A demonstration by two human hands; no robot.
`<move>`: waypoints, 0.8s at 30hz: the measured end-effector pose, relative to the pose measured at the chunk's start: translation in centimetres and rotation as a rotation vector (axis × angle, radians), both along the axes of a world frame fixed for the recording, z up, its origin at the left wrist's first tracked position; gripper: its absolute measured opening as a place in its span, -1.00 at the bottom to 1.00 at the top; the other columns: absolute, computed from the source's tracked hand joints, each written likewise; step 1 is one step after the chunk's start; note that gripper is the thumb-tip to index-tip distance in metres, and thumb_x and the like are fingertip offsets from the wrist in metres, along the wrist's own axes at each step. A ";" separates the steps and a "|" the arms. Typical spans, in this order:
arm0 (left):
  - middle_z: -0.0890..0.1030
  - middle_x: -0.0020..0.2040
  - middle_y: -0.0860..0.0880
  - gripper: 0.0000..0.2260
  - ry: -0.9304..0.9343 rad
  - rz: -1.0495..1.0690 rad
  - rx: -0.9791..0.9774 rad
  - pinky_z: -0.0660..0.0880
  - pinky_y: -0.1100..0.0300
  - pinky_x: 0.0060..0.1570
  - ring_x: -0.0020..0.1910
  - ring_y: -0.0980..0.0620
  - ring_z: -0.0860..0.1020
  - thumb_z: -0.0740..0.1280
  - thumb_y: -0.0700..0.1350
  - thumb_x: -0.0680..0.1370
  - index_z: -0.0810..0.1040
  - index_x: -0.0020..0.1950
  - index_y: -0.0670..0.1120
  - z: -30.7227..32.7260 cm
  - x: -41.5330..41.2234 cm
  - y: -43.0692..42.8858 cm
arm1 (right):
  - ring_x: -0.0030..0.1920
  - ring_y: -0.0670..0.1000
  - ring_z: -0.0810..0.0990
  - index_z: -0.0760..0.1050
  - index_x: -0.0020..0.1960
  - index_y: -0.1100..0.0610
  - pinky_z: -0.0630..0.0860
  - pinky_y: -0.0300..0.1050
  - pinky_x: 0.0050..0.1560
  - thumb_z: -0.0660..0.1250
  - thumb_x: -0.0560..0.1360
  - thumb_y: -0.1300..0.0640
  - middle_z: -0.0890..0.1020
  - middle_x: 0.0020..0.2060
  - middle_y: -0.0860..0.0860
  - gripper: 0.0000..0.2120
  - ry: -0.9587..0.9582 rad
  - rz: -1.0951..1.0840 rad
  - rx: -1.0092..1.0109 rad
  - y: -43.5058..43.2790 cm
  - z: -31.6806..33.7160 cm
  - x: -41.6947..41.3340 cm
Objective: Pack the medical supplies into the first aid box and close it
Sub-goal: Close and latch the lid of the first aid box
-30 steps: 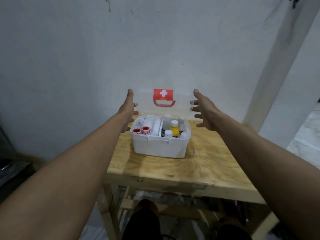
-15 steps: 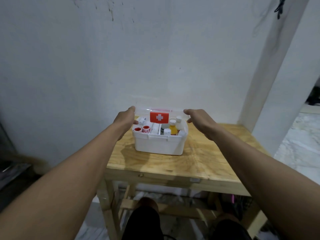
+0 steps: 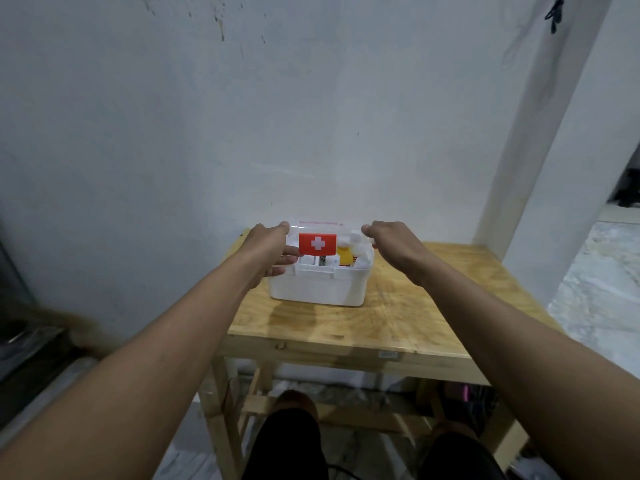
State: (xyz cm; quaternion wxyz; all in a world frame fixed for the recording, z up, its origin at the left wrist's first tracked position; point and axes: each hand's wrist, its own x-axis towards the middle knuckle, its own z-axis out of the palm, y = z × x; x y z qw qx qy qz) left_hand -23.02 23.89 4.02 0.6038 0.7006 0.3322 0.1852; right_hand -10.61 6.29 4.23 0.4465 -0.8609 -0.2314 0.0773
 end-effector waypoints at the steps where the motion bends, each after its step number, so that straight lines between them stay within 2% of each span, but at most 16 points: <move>1: 0.71 -0.05 -0.11 -0.76 -0.001 0.004 0.014 0.52 0.11 -0.15 -0.19 0.02 0.62 0.15 0.04 0.69 0.36 0.26 -0.08 0.0 -0.2 -0.2 | 0.07 0.10 0.56 0.51 -0.15 0.09 0.49 0.10 0.14 0.17 0.53 -0.10 0.59 -0.07 -0.01 -0.71 -0.008 -0.002 0.003 0.0 -0.1 -0.2; 3: 0.69 -0.08 -0.10 -0.82 0.002 0.017 0.057 0.51 0.12 -0.17 -0.23 0.04 0.60 0.22 0.03 0.68 0.36 0.06 -0.08 -0.1 -0.5 -0.6 | 0.01 0.09 0.50 0.43 -0.20 0.05 0.42 -0.02 -0.04 0.15 0.59 -0.03 0.51 -0.16 -0.07 -0.75 -0.015 0.000 0.000 0.0 -0.3 -0.6; 4: 0.67 -0.12 -0.08 -0.80 0.007 0.014 0.085 0.51 0.14 -0.18 -0.24 0.05 0.58 0.26 0.02 0.66 0.37 -0.05 -0.07 -0.2 -0.6 -0.7 | 0.06 0.11 0.49 0.49 -0.11 0.06 0.41 -0.04 -0.03 0.15 0.61 0.00 0.53 -0.10 -0.09 -0.77 -0.010 0.015 -0.006 0.0 -0.5 -0.7; 5: 0.64 -0.15 -0.06 -0.78 0.014 0.004 0.116 0.50 0.15 -0.19 -0.26 0.06 0.57 0.30 0.00 0.64 0.38 -0.12 -0.06 -0.3 -0.8 -0.9 | 0.20 0.14 0.50 0.56 0.12 0.11 0.44 -0.02 0.10 0.14 0.62 0.00 0.58 0.08 -0.06 -0.72 -0.014 0.032 -0.008 0.0 -0.8 -0.7; 6: 0.63 -0.17 -0.05 -0.80 0.024 -0.010 0.149 0.48 0.15 -0.20 -0.27 0.06 0.55 0.34 -0.01 0.62 0.40 -0.14 -0.04 -0.5 -1.0 -1.0 | 0.39 0.14 0.43 0.48 0.39 0.16 0.40 0.02 0.30 0.14 0.64 0.00 0.53 0.33 -0.02 -0.59 -0.013 0.031 0.000 -0.2 -1.1 -0.7; 7: 0.63 -0.18 -0.05 -0.82 0.035 -0.026 0.178 0.46 0.15 -0.23 -0.29 0.05 0.54 0.37 -0.03 0.60 0.43 -0.14 -0.02 -0.7 -1.2 -1.0 | 0.51 0.11 0.31 0.31 0.54 0.19 0.30 0.04 0.45 0.13 0.65 -0.01 0.39 0.51 0.02 -0.48 -0.023 0.025 -0.001 -0.2 -1.3 -0.9; 8: 0.63 -0.18 -0.07 -0.84 0.048 -0.041 0.202 0.43 0.16 -0.27 -0.31 0.04 0.53 0.40 -0.04 0.58 0.46 -0.12 -0.02 -0.9 -1.4 -1.1 | 0.56 0.09 0.23 0.20 0.60 0.18 0.21 0.04 0.51 0.12 0.66 -0.02 0.28 0.57 0.02 -0.44 -0.037 0.023 -0.012 -0.3 -1.6 -1.0; 11: 0.64 -0.15 -0.07 -0.82 0.120 -0.054 0.282 0.43 0.17 -0.31 -0.29 0.02 0.52 0.45 -0.04 0.54 0.49 0.01 -0.04 -1.6 -1.6 -0.8 | 0.58 0.08 0.20 0.15 0.61 0.19 0.17 -0.01 0.50 0.12 0.67 0.00 0.23 0.59 0.04 -0.43 -0.101 0.026 -0.039 -0.3 -2.5 -1.3; 14: 0.63 -0.05 -0.05 -0.63 0.183 -0.033 0.380 0.53 0.11 -0.19 -0.14 -0.01 0.58 0.46 0.08 0.51 0.48 0.21 -0.05 -2.0 -1.5 -0.4 | 0.56 0.11 0.23 0.16 0.61 0.21 0.22 -0.03 0.47 0.12 0.67 0.02 0.26 0.58 0.07 -0.44 -0.155 0.024 -0.062 -0.2 -2.9 -1.7; 18: 0.54 0.35 -0.08 -0.33 0.252 0.098 0.541 0.42 0.08 -0.04 0.24 -0.18 0.53 0.28 0.33 0.52 0.40 0.46 -0.09 -2.5 -1.4 0.4 | 0.54 0.13 0.27 0.18 0.60 0.20 0.26 0.00 0.45 0.13 0.66 -0.02 0.31 0.55 0.10 -0.43 -0.183 0.010 -0.073 0.0 -3.5 -1.6; 21: 0.50 0.39 -0.12 -0.35 0.183 0.153 0.494 0.39 0.05 0.06 0.32 -0.19 0.48 0.22 0.34 0.55 0.35 0.47 -0.09 -2.8 -1.1 0.6 | 0.48 0.12 0.38 0.28 0.56 0.18 0.35 0.04 0.40 0.16 0.65 -0.10 0.42 0.49 0.11 -0.43 -0.187 -0.026 -0.027 0.0 -3.7 -1.5; 24: 0.39 0.51 -0.10 -0.37 0.113 0.113 0.433 0.37 -0.01 0.30 0.44 -0.18 0.39 0.23 0.25 0.59 0.24 0.57 -0.04 -3.3 -0.5 0.8 | 0.38 0.10 0.49 0.38 0.48 0.18 0.44 0.01 0.30 0.19 0.63 -0.15 0.52 0.40 0.11 -0.45 -0.173 -0.074 0.037 -0.1 -3.8 -1.3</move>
